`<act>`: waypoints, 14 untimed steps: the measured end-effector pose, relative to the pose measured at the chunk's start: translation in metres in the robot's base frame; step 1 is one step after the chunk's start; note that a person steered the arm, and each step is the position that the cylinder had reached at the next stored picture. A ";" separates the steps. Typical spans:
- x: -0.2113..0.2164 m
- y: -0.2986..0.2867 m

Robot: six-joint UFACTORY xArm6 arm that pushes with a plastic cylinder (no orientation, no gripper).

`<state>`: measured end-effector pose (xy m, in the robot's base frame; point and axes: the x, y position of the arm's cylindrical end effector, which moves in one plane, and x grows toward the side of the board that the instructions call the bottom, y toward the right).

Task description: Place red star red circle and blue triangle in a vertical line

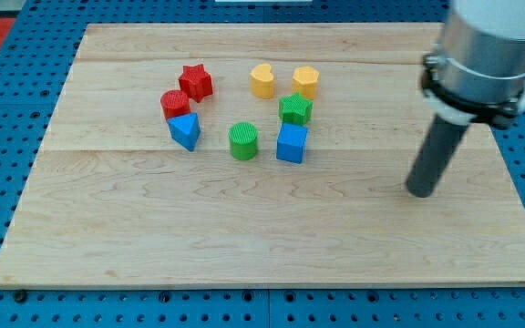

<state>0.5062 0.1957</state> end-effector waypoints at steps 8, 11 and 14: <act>-0.111 -0.371; -0.164 -0.321; -0.164 -0.355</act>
<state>0.3421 -0.1592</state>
